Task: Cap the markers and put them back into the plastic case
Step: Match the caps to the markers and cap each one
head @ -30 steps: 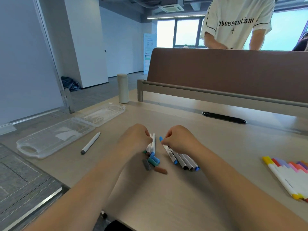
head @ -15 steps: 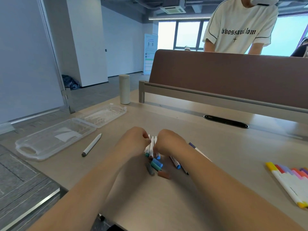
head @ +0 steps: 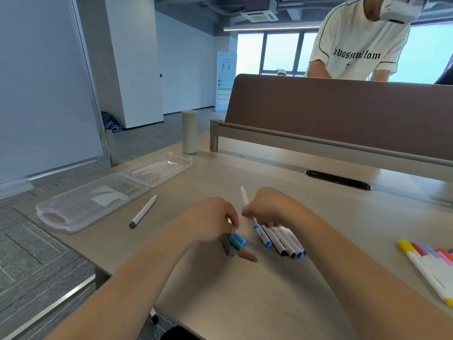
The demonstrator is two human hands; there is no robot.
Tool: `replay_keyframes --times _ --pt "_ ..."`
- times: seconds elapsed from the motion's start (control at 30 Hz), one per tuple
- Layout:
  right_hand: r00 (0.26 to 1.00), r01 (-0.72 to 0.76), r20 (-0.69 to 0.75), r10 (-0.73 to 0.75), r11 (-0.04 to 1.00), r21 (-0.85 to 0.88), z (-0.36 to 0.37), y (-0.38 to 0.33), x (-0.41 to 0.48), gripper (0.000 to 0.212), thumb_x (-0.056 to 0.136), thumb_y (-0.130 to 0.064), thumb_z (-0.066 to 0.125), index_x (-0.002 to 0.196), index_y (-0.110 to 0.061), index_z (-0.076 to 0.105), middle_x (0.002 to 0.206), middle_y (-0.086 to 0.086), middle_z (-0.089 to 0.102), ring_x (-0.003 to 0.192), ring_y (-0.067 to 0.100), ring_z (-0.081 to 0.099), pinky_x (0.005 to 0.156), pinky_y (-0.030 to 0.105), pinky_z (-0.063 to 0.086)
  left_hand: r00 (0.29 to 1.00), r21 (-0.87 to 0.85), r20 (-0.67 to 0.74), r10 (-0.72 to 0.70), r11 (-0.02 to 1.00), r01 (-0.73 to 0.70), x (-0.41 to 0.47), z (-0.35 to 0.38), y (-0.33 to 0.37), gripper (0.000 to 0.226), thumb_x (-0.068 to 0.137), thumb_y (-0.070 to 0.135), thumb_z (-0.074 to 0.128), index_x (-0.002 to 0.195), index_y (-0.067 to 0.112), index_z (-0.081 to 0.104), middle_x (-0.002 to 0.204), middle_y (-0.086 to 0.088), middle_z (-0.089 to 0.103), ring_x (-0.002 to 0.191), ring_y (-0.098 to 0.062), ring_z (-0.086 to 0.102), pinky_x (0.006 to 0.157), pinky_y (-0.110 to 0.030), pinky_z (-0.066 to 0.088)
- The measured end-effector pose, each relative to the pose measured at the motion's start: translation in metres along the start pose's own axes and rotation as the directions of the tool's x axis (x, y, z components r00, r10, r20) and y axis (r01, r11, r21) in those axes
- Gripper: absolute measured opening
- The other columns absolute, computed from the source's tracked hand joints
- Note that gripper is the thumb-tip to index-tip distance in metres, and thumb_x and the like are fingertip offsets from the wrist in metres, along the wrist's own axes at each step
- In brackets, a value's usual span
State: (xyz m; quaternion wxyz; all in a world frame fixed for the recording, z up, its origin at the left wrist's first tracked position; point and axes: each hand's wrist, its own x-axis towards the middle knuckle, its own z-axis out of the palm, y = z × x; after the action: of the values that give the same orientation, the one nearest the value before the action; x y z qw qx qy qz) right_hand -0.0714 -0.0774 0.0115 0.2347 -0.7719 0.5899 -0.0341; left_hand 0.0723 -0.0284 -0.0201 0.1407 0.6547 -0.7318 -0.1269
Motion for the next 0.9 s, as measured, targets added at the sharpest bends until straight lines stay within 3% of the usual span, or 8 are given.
replay_keyframes --times 0.13,0.27,0.4,0.57,0.7,0.77,0.83,0.9 --pt "1.0 -0.003 -0.001 0.003 0.996 0.094 -0.004 0.012 -0.005 0.03 0.089 -0.023 0.059 0.063 -0.008 0.052 0.056 0.005 0.045 0.042 0.016 0.035 0.043 0.02 0.029 0.998 0.085 0.068 0.016 0.996 -0.022 0.004 0.005 0.006 0.018 0.09 0.022 0.063 0.102 0.028 0.076 0.083 0.012 0.054 0.077 -0.006 0.05 0.057 -0.013 0.034" --pt "1.0 0.002 -0.021 0.001 0.993 0.119 -0.003 0.019 -0.007 0.031 0.087 -0.024 0.059 0.063 -0.006 0.053 0.055 0.006 0.048 0.042 0.017 0.039 0.045 0.021 0.033 0.995 0.141 0.095 0.024 0.989 -0.037 0.01 0.009 0.011 0.011 0.087 0.028 0.068 0.096 0.027 0.075 0.09 0.009 0.056 0.085 -0.011 0.055 0.068 -0.023 0.044" --pt "0.999 -0.006 -0.033 0.01 0.993 0.122 0.0 0.025 -0.005 0.029 0.088 -0.025 0.058 0.068 -0.004 0.058 0.055 0.006 0.052 0.043 0.017 0.043 0.047 0.023 0.038 0.993 0.185 0.091 0.075 0.979 -0.091 0.012 0.013 0.011 0.011 0.083 0.032 0.073 0.091 0.024 0.072 0.09 0.008 0.05 0.086 -0.013 0.052 0.072 -0.027 0.044" --pt "1.0 -0.004 -0.029 0.008 0.99 0.142 0.0 0.028 -0.003 0.032 0.089 -0.026 0.057 0.066 -0.005 0.057 0.055 0.006 0.052 0.043 0.017 0.044 0.048 0.023 0.039 0.996 0.197 0.04 0.078 0.977 -0.084 0.012 0.017 0.012 0.014 0.088 0.032 0.068 0.093 0.019 0.071 0.1 0.003 0.058 0.094 -0.017 0.057 0.079 -0.031 0.048" --pt "0.999 0.017 -0.04 -0.011 0.988 0.15 -0.002 0.029 0.001 0.025 0.086 -0.026 0.06 0.074 -0.004 0.062 0.062 0.008 0.059 0.051 0.018 0.052 0.054 0.026 0.044 0.981 -0.11 -0.166 -0.098 0.991 0.081 0.014 0.012 0.009 0.015 0.093 0.034 0.063 0.098 0.02 0.068 0.096 0.005 0.064 0.085 -0.01 0.057 0.069 -0.023 0.044" --pt "0.999 0.049 -0.021 -0.046 0.985 0.166 -0.003 0.029 -0.001 0.021 0.085 -0.022 0.062 0.076 -0.004 0.062 0.062 0.008 0.062 0.05 0.018 0.053 0.055 0.026 0.045 0.945 -0.371 -0.231 -0.231 0.919 0.133 0.017 0.009 0.005 0.014 0.092 0.028 0.065 0.1 0.016 0.068 0.092 0.004 0.069 0.077 -0.007 0.057 0.064 -0.021 0.042" --pt "0.995 0.101 0.007 -0.104 0.978 0.18 -0.005 0.027 -0.005 0.015 0.084 -0.018 0.064 0.082 -0.003 0.063 0.066 0.008 0.065 0.05 0.016 0.056 0.054 0.025 0.048 0.912 -0.72 -0.18 -0.369 0.681 0.133 0.019 0.007 0.002 0.013 0.092 0.019 0.065 0.104 0.015 0.067 0.085 -0.001 0.074 0.064 -0.009 0.052 0.058 -0.022 0.04" --pt "0.984 0.164 0.041 -0.175 0.966 0.2 -0.006 0.024 -0.01 0.016 0.085 -0.015 0.064 0.098 -0.006 0.063 0.076 0.009 0.068 0.053 0.014 0.059 0.055 0.024 0.051 0.88 -0.904 -0.09 -0.466 0.409 0.124 0.022 0.008 -0.002 0.015 0.092 0.013 0.064 0.106 0.017 0.067 0.083 -0.004 0.075 0.062 -0.012 0.049 0.054 -0.022 0.039"
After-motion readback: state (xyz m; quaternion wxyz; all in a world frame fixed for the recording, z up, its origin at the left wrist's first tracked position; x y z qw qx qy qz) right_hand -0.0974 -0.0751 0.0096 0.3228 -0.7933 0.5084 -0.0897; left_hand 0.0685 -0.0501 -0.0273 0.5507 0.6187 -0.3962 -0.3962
